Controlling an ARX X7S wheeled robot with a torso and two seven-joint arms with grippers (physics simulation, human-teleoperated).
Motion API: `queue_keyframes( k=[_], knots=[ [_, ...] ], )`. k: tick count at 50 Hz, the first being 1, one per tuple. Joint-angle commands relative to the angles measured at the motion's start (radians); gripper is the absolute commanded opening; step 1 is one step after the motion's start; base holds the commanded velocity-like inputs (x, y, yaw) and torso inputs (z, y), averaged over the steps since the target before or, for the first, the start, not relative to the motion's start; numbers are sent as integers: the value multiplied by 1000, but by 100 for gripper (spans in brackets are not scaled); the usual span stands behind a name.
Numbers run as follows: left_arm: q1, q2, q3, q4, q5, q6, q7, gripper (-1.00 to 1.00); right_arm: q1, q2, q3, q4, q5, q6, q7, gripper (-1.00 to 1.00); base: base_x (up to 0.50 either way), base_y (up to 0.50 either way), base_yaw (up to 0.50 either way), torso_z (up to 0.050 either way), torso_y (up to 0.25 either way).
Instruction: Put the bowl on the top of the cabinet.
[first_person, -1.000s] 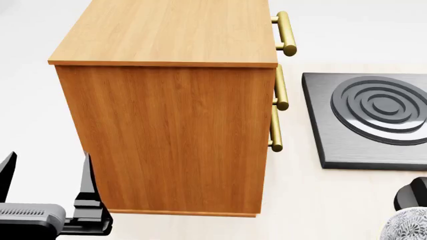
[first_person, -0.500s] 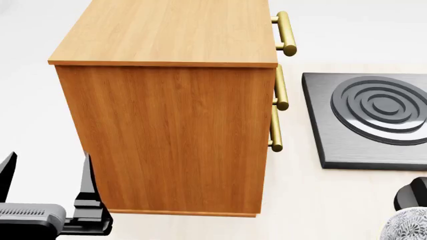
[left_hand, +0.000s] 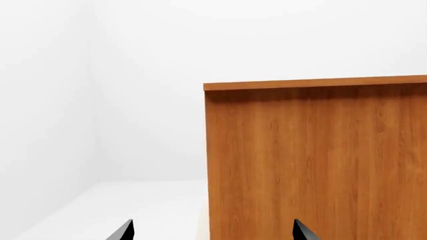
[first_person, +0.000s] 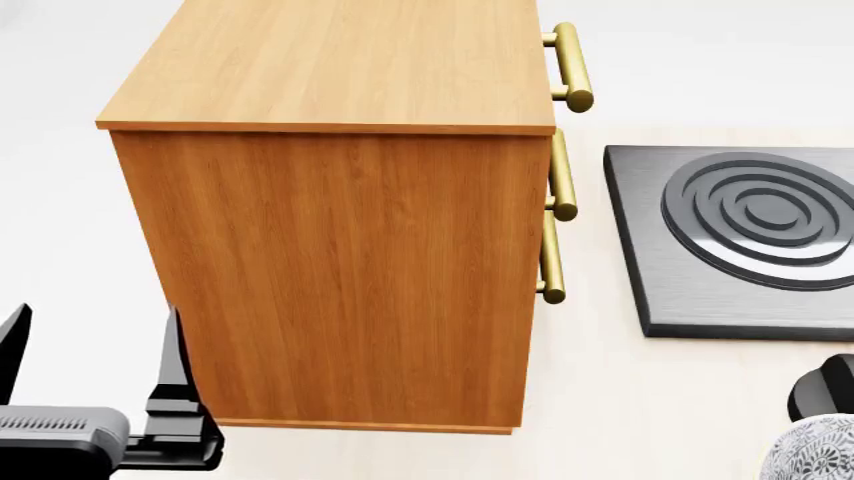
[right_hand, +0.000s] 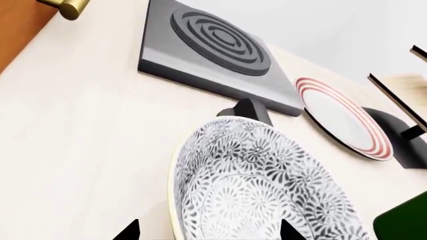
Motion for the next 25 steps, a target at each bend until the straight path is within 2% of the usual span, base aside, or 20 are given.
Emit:
queue_keyframes(
  k=[1,25],
  knots=[
    [0,-3,1,3,-3,-1,-4,100,4,-9,-4,18,-4,-6,-8,100,0,0,0,0,0],
    [-1,-5,7,-8,-5,11,-7,100,9,-19,-14,43,-18,-13,-18,100,0,0,0,0,0]
  ],
)
